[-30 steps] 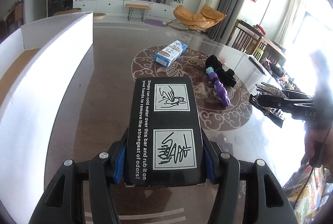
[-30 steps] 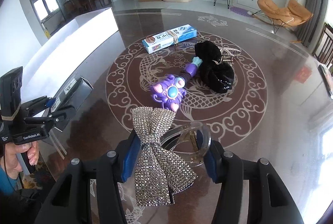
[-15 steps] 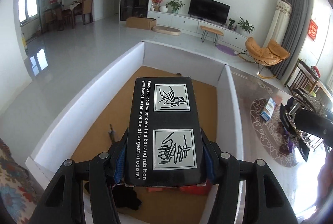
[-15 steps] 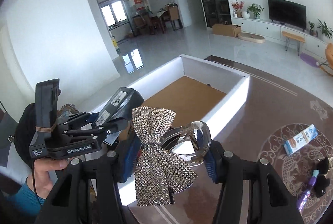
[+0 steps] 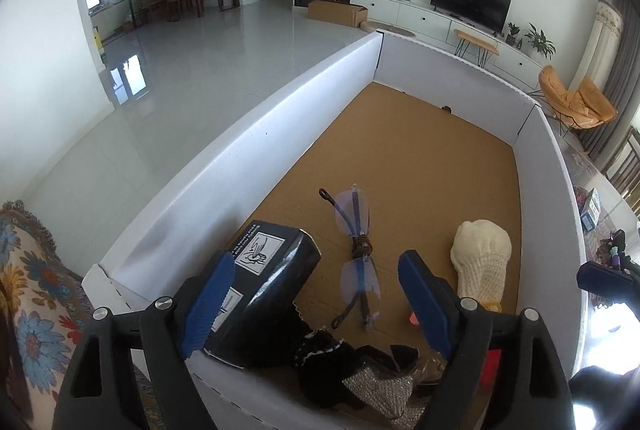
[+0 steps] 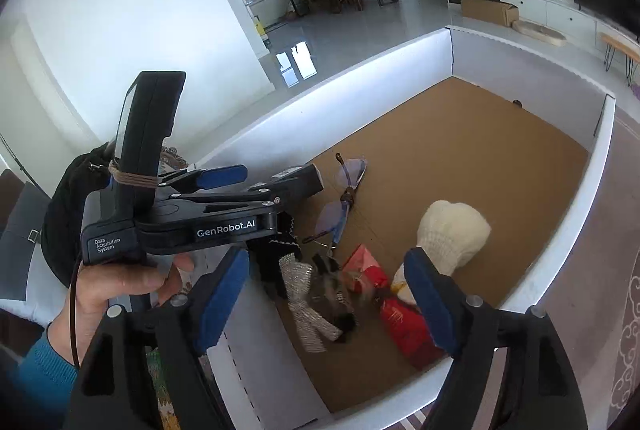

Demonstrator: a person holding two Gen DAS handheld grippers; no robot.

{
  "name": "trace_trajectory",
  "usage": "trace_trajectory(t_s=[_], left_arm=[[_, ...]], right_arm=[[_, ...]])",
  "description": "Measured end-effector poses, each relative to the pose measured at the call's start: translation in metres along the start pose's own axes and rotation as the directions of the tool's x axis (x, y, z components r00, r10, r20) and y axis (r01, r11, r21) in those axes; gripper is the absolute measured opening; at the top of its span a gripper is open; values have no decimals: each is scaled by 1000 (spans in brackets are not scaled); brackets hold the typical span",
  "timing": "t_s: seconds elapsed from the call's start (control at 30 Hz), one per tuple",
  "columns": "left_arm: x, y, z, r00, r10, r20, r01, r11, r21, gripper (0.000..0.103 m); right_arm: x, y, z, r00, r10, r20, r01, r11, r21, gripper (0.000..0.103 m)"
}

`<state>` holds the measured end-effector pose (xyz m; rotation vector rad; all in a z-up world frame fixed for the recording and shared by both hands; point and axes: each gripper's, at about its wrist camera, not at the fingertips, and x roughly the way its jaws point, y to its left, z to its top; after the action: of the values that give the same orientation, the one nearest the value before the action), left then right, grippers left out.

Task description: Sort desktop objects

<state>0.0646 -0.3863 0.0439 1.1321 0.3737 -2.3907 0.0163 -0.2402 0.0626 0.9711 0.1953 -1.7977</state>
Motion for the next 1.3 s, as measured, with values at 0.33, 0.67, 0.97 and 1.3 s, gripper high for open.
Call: trace_trajectory(t_s=[0.33,0.67,0.97,1.3], left_arm=[[-69,-111,-19,967,-233,98,214,961,175,84],[-60,-293,-102,905,-413,-103,415,803,428,101],[-3,-397,-152,917,-343,-205,398,730,556,101],[6,-429,-150,917,-354,-182,393,729,561,103]], right_arm=[[-112,-98,-89,911,-351,218,340,936,91,102],[-230,-267,-255,745,-661,-86,633,661,403,102],[-278,-321,-308,674,-703,-226,699,509,503,102],[-272,-321,-309,661,-719,-217,707,498,502,103]])
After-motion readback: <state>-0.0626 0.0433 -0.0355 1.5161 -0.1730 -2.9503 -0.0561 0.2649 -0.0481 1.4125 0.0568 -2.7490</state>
